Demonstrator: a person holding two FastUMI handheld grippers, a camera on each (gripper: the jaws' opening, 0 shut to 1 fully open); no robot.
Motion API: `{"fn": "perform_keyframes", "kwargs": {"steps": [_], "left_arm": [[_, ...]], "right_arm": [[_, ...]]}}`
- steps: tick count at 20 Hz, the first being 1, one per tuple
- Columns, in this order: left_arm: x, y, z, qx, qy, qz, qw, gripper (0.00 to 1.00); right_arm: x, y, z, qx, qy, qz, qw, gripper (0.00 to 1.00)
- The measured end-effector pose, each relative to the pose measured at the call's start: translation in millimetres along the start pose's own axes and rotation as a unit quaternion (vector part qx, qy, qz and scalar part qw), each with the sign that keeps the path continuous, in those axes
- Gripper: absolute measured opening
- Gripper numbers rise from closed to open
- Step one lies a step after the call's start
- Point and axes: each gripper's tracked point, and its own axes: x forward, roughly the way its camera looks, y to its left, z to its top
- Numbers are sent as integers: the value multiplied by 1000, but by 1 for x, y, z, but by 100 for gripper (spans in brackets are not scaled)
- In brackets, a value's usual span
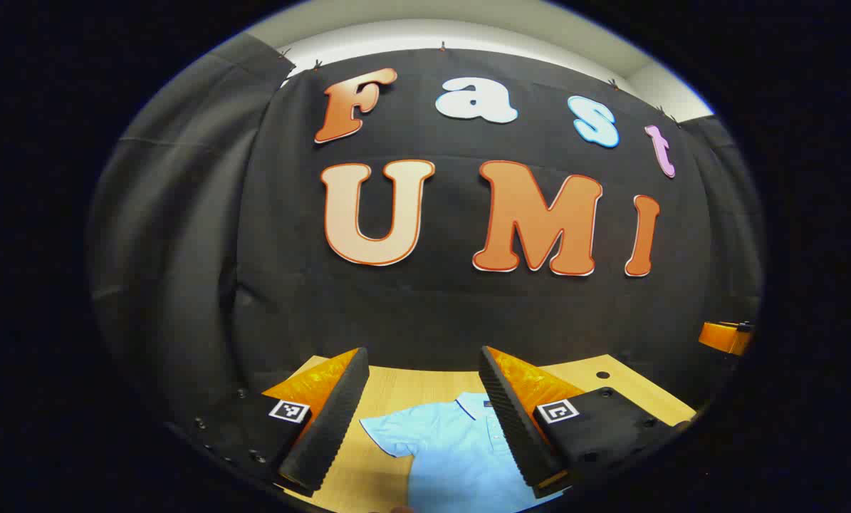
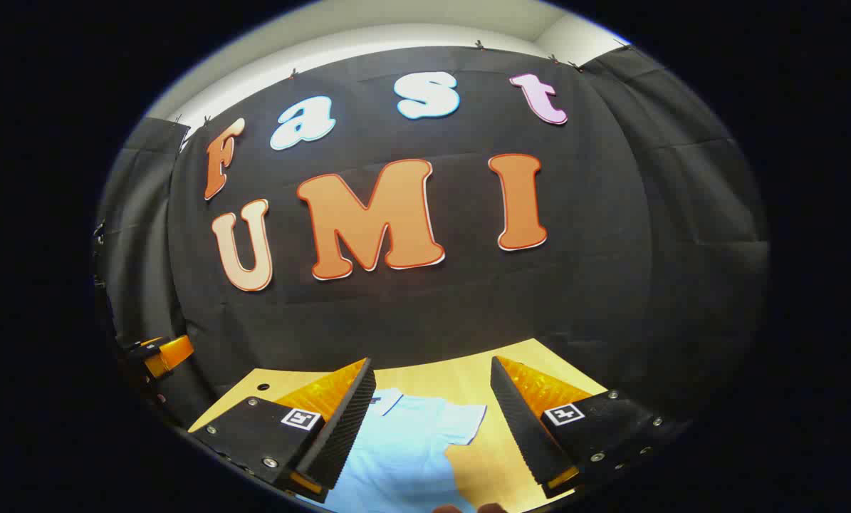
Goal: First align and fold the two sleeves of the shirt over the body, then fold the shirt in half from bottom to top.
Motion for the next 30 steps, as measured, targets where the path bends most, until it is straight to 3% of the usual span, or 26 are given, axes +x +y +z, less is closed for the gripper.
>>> {"fn": "perform_keyframes", "kwargs": {"steps": [6,21,26,30], "left_arm": [[20,35,-4,-13,13,22,1000,100],[47,-3,-5,40,17,10,999,100],[67,3,-17,31,26,4,999,100],[80,24,-32,40,41,20,998,100]], "right_arm": [[15,10,6,-25,7,-9,1000,98],[53,-11,-6,-41,28,-1,999,98],[65,-11,-18,-50,53,-13,997,98],[78,-15,-32,-48,83,-20,995,98]]}}
